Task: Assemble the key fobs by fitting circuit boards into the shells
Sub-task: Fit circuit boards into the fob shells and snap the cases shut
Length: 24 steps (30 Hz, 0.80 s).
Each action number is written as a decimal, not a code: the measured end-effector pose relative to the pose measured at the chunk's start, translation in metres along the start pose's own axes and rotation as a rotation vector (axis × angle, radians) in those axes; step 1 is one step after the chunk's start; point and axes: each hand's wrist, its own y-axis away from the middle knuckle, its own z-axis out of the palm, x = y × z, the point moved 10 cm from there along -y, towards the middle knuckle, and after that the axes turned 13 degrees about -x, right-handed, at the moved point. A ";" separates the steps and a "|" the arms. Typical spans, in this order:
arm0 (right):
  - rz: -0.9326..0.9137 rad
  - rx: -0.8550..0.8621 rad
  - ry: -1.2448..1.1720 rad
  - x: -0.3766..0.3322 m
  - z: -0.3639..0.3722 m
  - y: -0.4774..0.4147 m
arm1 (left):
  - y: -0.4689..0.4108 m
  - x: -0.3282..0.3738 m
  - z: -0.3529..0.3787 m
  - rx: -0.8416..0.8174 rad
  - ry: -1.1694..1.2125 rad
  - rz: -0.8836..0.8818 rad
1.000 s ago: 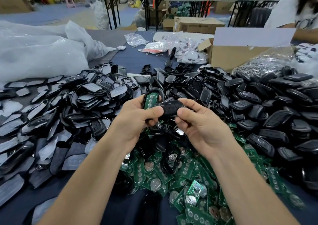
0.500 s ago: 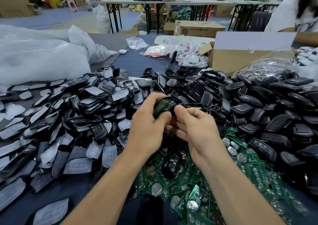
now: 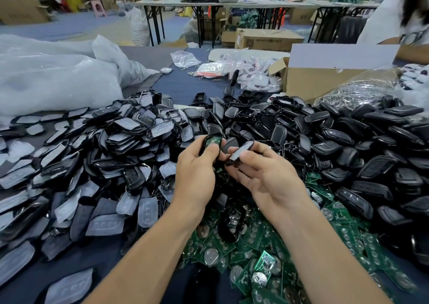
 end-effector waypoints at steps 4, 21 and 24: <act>-0.037 -0.079 0.139 -0.003 0.012 0.000 | 0.000 0.004 -0.008 0.043 -0.067 0.006; -0.260 -0.001 0.767 -0.028 0.013 0.005 | -0.001 0.023 -0.005 -0.138 -0.401 0.092; -0.263 -0.005 0.835 -0.032 0.014 0.005 | -0.004 0.019 -0.001 -0.222 -0.326 0.079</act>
